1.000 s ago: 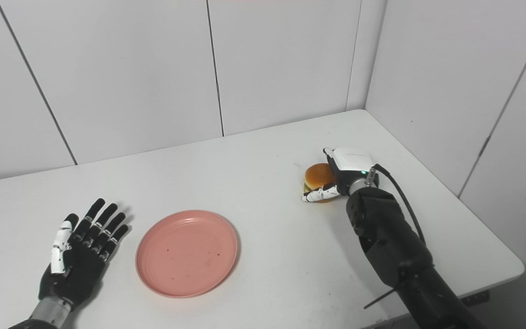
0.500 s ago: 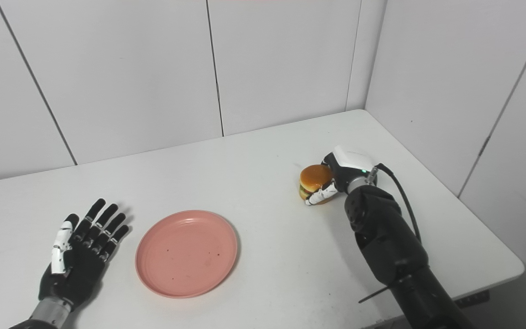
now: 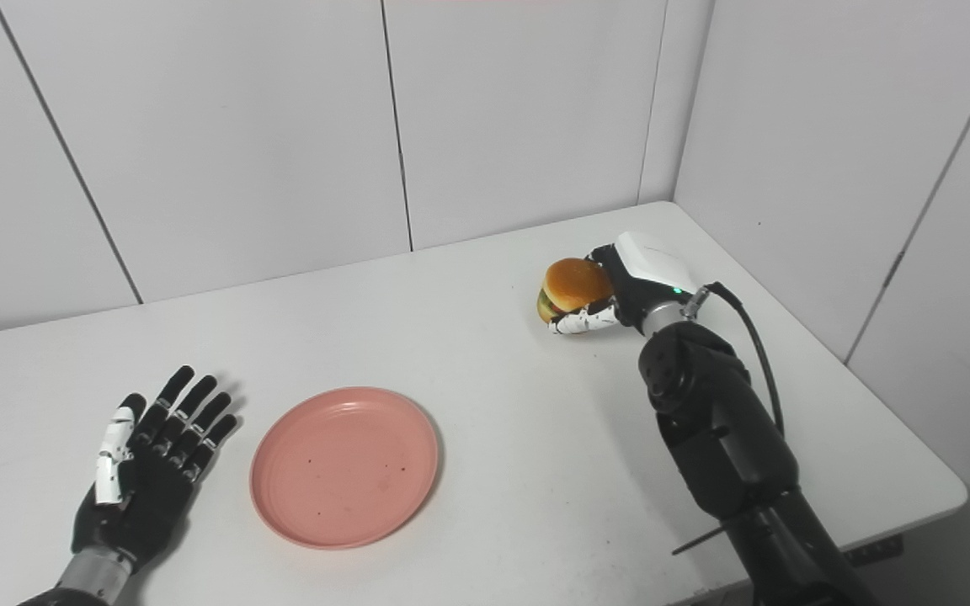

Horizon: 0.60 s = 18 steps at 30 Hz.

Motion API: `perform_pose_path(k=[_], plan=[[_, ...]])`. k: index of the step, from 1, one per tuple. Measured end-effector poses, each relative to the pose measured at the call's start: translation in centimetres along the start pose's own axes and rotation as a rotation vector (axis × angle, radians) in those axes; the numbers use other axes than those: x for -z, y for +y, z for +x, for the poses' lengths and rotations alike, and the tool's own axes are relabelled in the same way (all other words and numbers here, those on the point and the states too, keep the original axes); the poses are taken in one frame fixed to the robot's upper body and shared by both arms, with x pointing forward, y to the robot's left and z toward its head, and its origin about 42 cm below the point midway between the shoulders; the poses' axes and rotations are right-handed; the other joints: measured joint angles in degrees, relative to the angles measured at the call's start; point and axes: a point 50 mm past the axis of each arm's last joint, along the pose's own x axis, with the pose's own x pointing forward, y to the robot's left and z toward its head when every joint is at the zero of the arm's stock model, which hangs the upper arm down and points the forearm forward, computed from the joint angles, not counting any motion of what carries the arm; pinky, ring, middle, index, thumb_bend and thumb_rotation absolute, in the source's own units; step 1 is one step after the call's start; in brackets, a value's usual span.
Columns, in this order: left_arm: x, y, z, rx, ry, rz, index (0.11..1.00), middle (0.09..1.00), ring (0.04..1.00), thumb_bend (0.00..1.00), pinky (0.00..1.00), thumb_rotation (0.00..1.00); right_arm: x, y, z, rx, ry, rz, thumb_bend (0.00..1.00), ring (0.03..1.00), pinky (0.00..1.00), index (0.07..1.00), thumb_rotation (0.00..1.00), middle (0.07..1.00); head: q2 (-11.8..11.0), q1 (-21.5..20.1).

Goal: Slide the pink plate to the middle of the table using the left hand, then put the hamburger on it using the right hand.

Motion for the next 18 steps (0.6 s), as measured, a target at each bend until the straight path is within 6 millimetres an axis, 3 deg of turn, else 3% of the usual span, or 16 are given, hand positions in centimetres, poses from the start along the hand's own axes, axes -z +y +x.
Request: perform_pose_path(k=[6,8,9,11,12,14,18], plan=[[0.3,-0.9,0.1,-0.024,-0.006,-0.002,0.912,0.923,0.923,0.32,0.93,1.00,-2.5,-1.0,-1.2,0.070,-0.106,0.002,0.39,0.443,0.35,0.595,0.19,0.506,0.9,4.0],[0.5,-1.5,0.0,-0.024,-0.005,0.004,0.908,0.923,0.924,0.32,0.93,1.00,-3.3,-1.0,-1.7,0.082,-0.134,0.014,0.40,0.295,0.23,0.484,0.18,0.376,1.3,6.0],[0.6,-1.7,0.0,-0.023,-0.003,0.010,0.909,0.923,0.922,0.32,0.94,1.00,-3.8,-0.9,-2.0,0.084,-0.153,0.021,0.40,0.257,0.20,0.437,0.17,0.339,1.7,7.9],[0.8,-2.0,0.0,-0.023,0.001,0.017,0.905,0.918,0.914,0.33,0.93,1.00,-4.9,-0.5,-2.7,0.077,-0.192,0.050,0.40,0.236,0.18,0.406,0.16,0.318,1.7,7.9],[0.9,-2.3,0.1,-0.026,0.001,0.019,0.902,0.913,0.908,0.33,0.93,1.00,-5.4,-0.2,-2.9,0.068,-0.206,0.059,0.40,0.228,0.17,0.396,0.15,0.311,2.5,12.4],[1.0,-2.8,0.3,-0.035,0.000,0.022,0.896,0.903,0.896,0.33,0.91,1.00,-6.1,0.1,-3.4,0.052,-0.233,0.069,0.41,0.237,0.18,0.418,0.15,0.320,2.5,12.5],[1.3,-3.6,0.5,-0.052,-0.001,0.011,0.888,0.890,0.884,0.33,0.89,1.00,-7.8,1.1,-4.1,0.013,-0.293,0.065,0.41,0.276,0.21,0.420,0.15,0.350,2.9,16.5]])
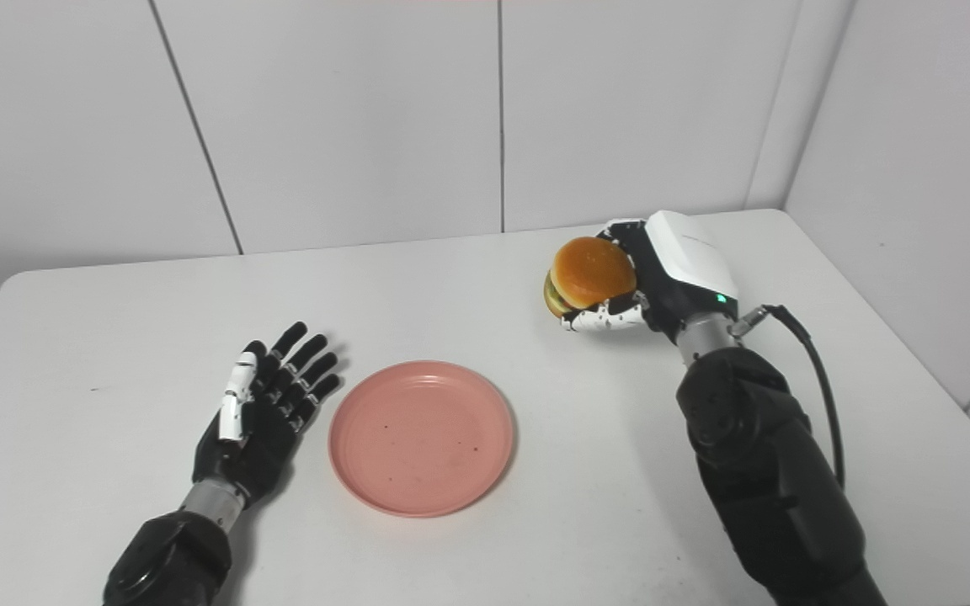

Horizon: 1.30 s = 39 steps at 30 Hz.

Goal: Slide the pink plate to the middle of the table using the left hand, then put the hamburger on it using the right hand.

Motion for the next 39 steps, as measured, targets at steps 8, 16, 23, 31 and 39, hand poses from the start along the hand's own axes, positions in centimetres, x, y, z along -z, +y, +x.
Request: perform_pose_path(k=[8,16,23,31,39], plan=[[0.7,-1.3,0.4,-0.001,0.010,-0.001,0.885,0.889,0.884,0.34,0.88,1.00,-4.3,3.1,0.2,-0.090,-0.123,0.043,0.45,0.230,0.17,0.388,0.07,0.319,0.4,3.0],[0.9,-1.9,0.5,0.003,0.016,0.009,0.885,0.891,0.884,0.33,0.86,1.00,-7.3,6.3,0.3,-0.168,-0.192,0.057,0.44,0.353,0.26,0.560,0.09,0.441,0.7,3.7],[0.9,-2.2,0.6,-0.006,0.014,0.015,0.882,0.888,0.886,0.34,0.87,1.00,-8.2,8.7,0.1,-0.228,-0.199,0.045,0.43,0.396,0.29,0.644,0.10,0.493,1.1,3.8],[1.0,-2.2,0.6,-0.007,0.016,0.024,0.878,0.884,0.883,0.34,0.88,1.00,-8.9,10.9,-0.2,-0.291,-0.199,0.035,0.45,0.349,0.27,0.581,0.07,0.435,1.4,3.6],[0.9,-2.3,0.6,-0.006,0.015,0.026,0.870,0.874,0.872,0.35,0.87,1.00,-9.0,12.3,-0.9,-0.346,-0.205,-0.005,0.44,0.410,0.32,0.603,0.14,0.496,1.8,3.6]])
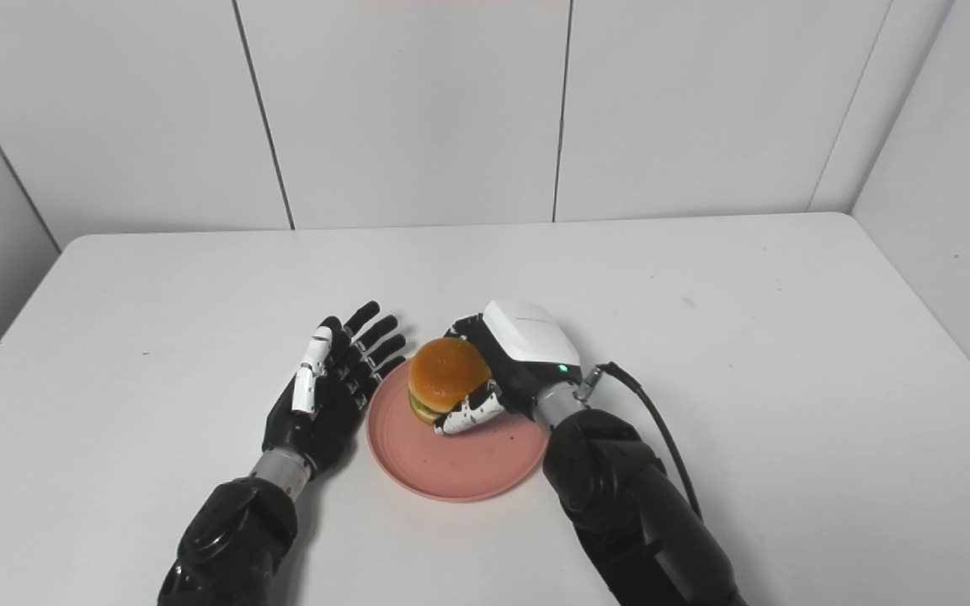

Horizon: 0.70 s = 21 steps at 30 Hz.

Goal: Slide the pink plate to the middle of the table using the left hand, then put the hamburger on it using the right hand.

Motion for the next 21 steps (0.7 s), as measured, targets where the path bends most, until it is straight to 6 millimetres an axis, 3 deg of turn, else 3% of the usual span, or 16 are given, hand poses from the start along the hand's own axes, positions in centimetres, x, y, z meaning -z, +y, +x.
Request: perform_pose_path(k=[1,6,13,17,18,20,21], plan=[[0.0,0.0,0.0,0.000,-0.001,0.001,0.870,0.875,0.873,0.35,0.87,1.00,0.0,0.3,0.0,-0.008,0.003,-0.001,0.44,0.385,0.30,0.585,0.14,0.467,0.1,-0.1],[-0.1,-0.1,0.0,0.000,0.010,-0.001,0.871,0.877,0.875,0.35,0.87,1.00,0.4,1.4,-0.4,-0.038,0.018,0.004,0.44,0.407,0.31,0.595,0.15,0.492,0.3,-0.1],[-0.1,-0.1,0.0,-0.001,0.014,-0.002,0.879,0.883,0.881,0.35,0.87,1.00,0.5,1.7,-0.3,-0.043,0.023,-0.016,0.44,0.396,0.31,0.583,0.17,0.476,0.5,-0.2],[-0.1,-0.1,0.0,-0.001,0.016,-0.002,0.882,0.887,0.884,0.35,0.87,1.00,0.6,1.7,-0.3,-0.048,0.027,-0.026,0.51,0.335,0.25,0.553,0.31,0.424,0.6,-0.3],[-0.1,-0.1,0.0,-0.001,0.017,-0.002,0.877,0.882,0.879,0.35,0.87,1.00,0.6,1.7,-0.3,-0.050,0.028,-0.029,0.55,0.367,0.27,0.602,0.39,0.472,0.6,-0.3],[-0.1,-0.1,0.0,-0.001,0.017,-0.002,0.875,0.880,0.878,0.35,0.87,1.00,0.6,1.7,-0.3,-0.054,0.030,-0.035,0.57,0.397,0.28,0.634,0.42,0.511,0.6,-0.4],[-0.1,-0.1,0.0,-0.001,0.018,-0.002,0.874,0.879,0.878,0.35,0.87,1.00,0.6,1.7,-0.3,-0.055,0.030,-0.036,0.60,0.364,0.25,0.680,0.44,0.486,0.6,-0.4]])
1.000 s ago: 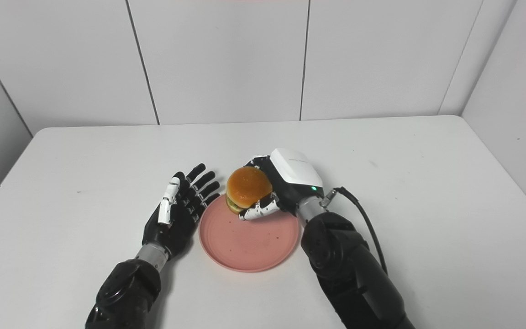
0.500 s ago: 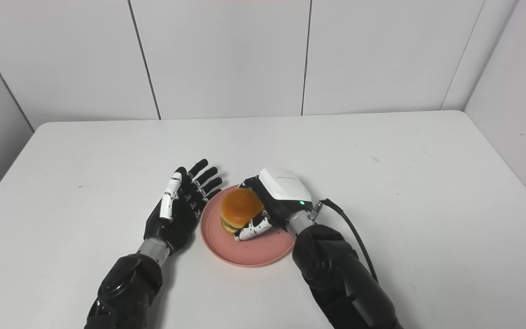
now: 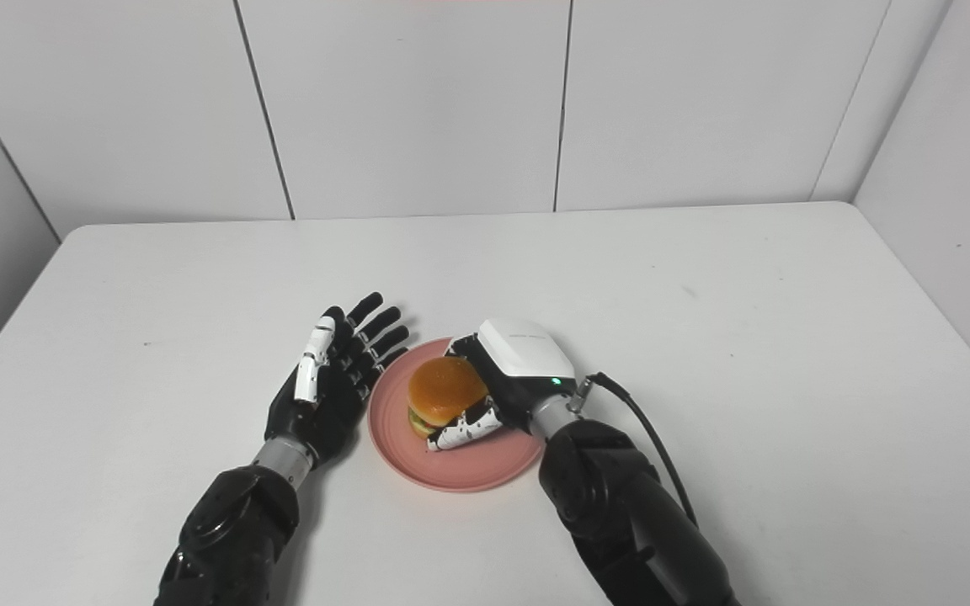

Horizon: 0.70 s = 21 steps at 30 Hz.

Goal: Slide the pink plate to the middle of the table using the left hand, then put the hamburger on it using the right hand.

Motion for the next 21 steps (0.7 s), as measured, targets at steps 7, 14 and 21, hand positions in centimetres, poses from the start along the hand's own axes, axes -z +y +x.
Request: perform_pose_path(k=[7,14,21], plan=[[-0.03,-0.01,-0.01,-0.001,0.002,-0.004,0.879,0.886,0.881,0.34,0.85,1.00,-0.08,-0.08,-0.05,-0.005,0.006,-0.032,0.74,0.308,0.20,0.814,0.56,0.453,-0.1,0.0],[-0.07,-0.01,-0.02,-0.001,0.001,-0.004,0.879,0.886,0.879,0.34,0.85,1.00,-0.18,-0.20,-0.14,-0.011,0.007,-0.049,0.77,0.308,0.20,0.848,0.60,0.459,-0.2,0.1],[-0.10,-0.02,-0.03,-0.001,0.001,-0.004,0.879,0.886,0.883,0.34,0.86,1.00,-0.38,-0.72,-0.61,-0.003,0.005,-0.116,0.82,0.471,0.32,0.860,0.69,0.642,0.0,-0.1]])
